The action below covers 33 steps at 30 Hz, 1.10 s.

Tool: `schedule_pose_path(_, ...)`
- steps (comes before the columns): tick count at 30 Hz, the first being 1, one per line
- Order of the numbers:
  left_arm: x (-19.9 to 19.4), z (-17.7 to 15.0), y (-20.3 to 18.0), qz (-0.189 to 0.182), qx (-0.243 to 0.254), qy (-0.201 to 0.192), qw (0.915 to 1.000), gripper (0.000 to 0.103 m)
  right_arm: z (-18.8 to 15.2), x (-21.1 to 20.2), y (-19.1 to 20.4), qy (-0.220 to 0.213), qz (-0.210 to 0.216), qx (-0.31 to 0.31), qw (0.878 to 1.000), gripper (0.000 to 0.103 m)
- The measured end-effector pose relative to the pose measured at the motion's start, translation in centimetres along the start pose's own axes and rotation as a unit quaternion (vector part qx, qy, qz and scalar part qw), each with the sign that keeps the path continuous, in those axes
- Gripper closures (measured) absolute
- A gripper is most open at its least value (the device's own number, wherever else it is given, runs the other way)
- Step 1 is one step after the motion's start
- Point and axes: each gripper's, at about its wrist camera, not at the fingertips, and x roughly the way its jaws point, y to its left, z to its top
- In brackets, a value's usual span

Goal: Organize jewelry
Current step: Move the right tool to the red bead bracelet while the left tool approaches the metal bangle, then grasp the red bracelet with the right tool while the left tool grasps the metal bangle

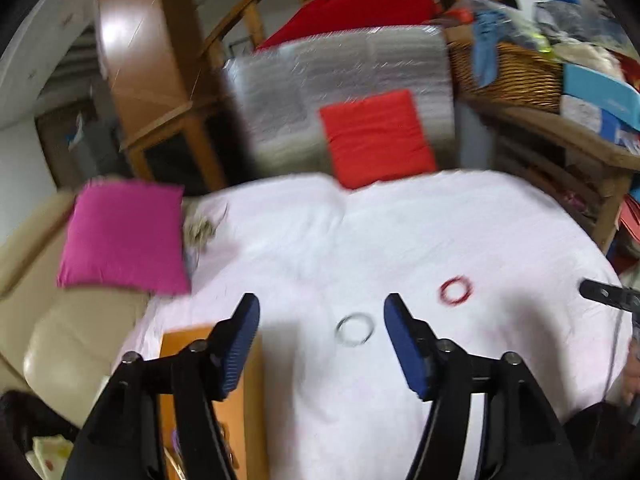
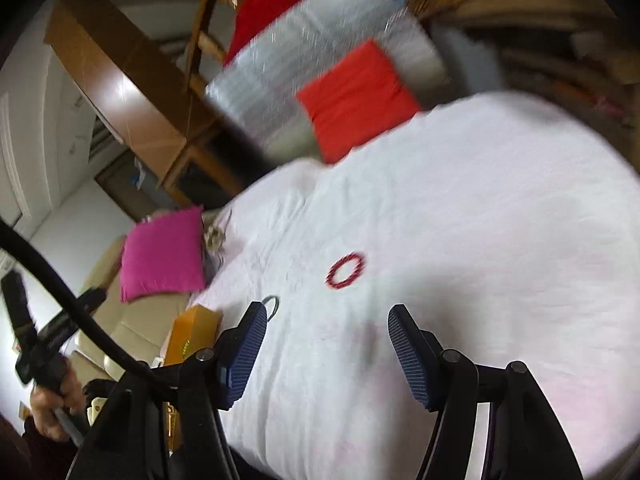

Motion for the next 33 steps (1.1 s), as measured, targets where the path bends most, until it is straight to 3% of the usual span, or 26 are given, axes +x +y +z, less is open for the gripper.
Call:
schedule_pose_path(3, 3.5, -2.3, 2.5, -0.024, -0.042, 0.035, 0.9982, 0.037, -0.4, 5.4, 0.5, 0.029, -0.005, 0.014, 0.999, 0.041)
schedule_pose_path(8, 11.0, -5.0, 2.2, -0.075, -0.092, 0.093, 0.9886, 0.037, 0.4, 12.3, 0.4, 0.048, -0.035, 0.039, 0.998, 0.052)
schedule_pose_path(11, 14.1, -6.2, 0.6, -0.091, -0.099, 0.108, 0.985, 0.037, 1.1, 13.9, 0.0, 0.041, -0.049, 0.04, 0.997, 0.053)
schedule_pose_path(13, 16.1, -6.7, -0.2, -0.095, -0.096, 0.119, 0.9837, 0.037, 1.9, 15.2, -0.3, 0.042, -0.056, 0.039, 0.997, 0.062)
schedule_pose_path(16, 19.4, -7.3, -0.6, -0.101, -0.126, 0.138, 0.9771, 0.037, 2.8, 17.0, -0.5, 0.047, -0.086, 0.005, 0.995, 0.064)
schedule_pose_path(19, 21.7, -7.7, -1.2, -0.106, -0.149, 0.147, 0.9721, 0.036, 3.4, 18.2, -1.2, 0.059, -0.078, 0.005, 0.995, 0.066)
schedule_pose_path(22, 22.8, -7.3, -1.8, -0.104, -0.145, 0.149, 0.9726, 0.036, 3.8, 19.2, -2.0, 0.066, -0.082, 0.006, 0.994, 0.066)
schedule_pose_path(24, 23.0, -6.9, -2.1, -0.094, -0.136, 0.14, 0.9762, 0.028, 3.9, 20.0, -1.9, 0.074, -0.093, -0.011, 0.993, 0.066)
schedule_pose_path(26, 23.8, -6.8, -2.6, -0.08, -0.124, 0.137, 0.9796, 0.027, 4.0, 20.9, -1.9, 0.078, -0.107, -0.021, 0.991, 0.066)
schedule_pose_path(30, 25.4, -7.1, -3.6, -0.085, -0.109, 0.155, 0.9781, 0.027, 3.6, 22.5, -1.4, 0.088, -0.136, -0.053, 0.985, 0.065)
schedule_pose_path(32, 26.0, -7.2, -3.7, -0.075, -0.101, 0.16, 0.9791, 0.027, 3.5, 22.9, -0.7, 0.088, -0.148, -0.08, 0.982, 0.072)
schedule_pose_path(33, 26.2, -7.2, -3.5, -0.075, -0.106, 0.159, 0.9788, 0.027, 3.3, 23.2, -0.3, 0.087, -0.161, -0.094, 0.979, 0.085)
